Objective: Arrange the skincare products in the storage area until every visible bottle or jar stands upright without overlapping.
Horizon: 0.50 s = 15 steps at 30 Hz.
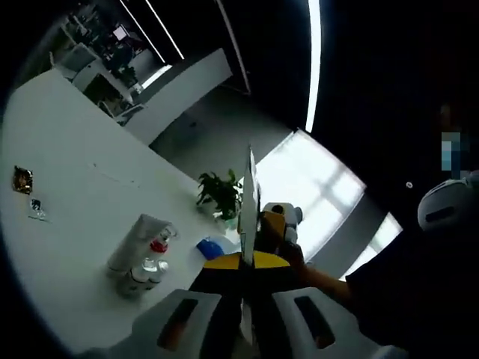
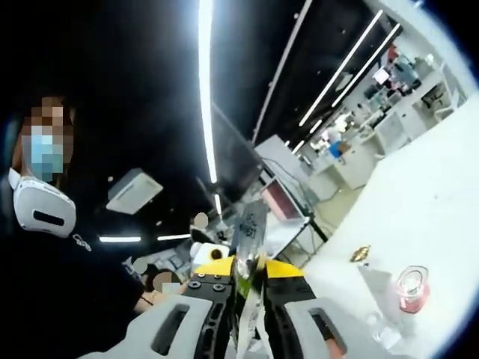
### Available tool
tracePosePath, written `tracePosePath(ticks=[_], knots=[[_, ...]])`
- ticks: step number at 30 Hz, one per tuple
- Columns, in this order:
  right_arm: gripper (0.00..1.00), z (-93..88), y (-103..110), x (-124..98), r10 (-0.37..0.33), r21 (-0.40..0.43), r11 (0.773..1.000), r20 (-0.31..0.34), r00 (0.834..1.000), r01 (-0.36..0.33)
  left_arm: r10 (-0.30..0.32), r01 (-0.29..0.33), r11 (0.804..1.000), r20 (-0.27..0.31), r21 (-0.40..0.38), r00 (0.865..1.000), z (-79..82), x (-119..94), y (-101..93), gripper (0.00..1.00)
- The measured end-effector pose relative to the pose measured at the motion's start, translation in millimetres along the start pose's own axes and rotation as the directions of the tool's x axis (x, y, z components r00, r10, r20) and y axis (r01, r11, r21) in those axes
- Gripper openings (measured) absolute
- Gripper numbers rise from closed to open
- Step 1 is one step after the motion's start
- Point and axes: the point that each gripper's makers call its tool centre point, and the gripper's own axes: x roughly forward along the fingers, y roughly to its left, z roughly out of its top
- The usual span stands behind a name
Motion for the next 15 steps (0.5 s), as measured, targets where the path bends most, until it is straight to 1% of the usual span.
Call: tracePosePath(ticks=[1,2,4,5,8,12,13,14,15], knots=[[0.15,-3.4,6,1,0.028,0.012,1.000,0.001,1.000,-0.028,-0.007,0.007,1.000,0.021,-0.012,1.000,1.8,-1,-1.4,0.00],[0.16,-6.1,3,1,0.010,0.012,1.000,0.000,1.000,-0.010,-0.013,0.014,0.999,0.033,-0.029,0.999,2.7,-1,-2.5,0.00],[0.14,-12.8,5,2,0.003,0.021,1.000,-0.002,1.000,-0.003,-0.022,0.024,0.999,0.054,-0.044,0.998,3.9,-3,-3.4,0.00],[0.14,-14.7,6,2,0.003,0.024,1.000,0.004,1.000,-0.003,-0.024,0.026,0.999,0.055,-0.047,0.998,3.3,-4,-3.4,0.00],[0.15,-22.1,9,0,0.016,0.087,0.996,0.030,0.999,-0.019,-0.028,0.033,0.997,0.067,-0.067,0.997,1.6,-7,-3.7,0.00],[0.13,-37.5,12,2,0.023,0.125,0.992,0.017,1.000,-0.025,-0.041,0.050,0.994,0.092,-0.099,0.995,4.2,-10,-4.7,0.00],[0.12,-39.4,14,2,0.028,0.139,0.990,0.025,0.999,-0.031,-0.043,0.052,0.993,0.092,-0.106,0.995,4.0,-10,-4.8,0.00],[0.11,-37.6,15,2,0.027,0.144,0.989,0.045,0.999,-0.033,-0.044,0.054,0.993,0.092,-0.109,0.995,3.9,-11,-4.7,0.00],[0.08,-35.3,16,2,0.030,0.158,0.987,0.066,0.997,-0.040,-0.045,0.056,0.992,0.092,-0.117,0.995,3.5,-12,-4.9,0.00]])
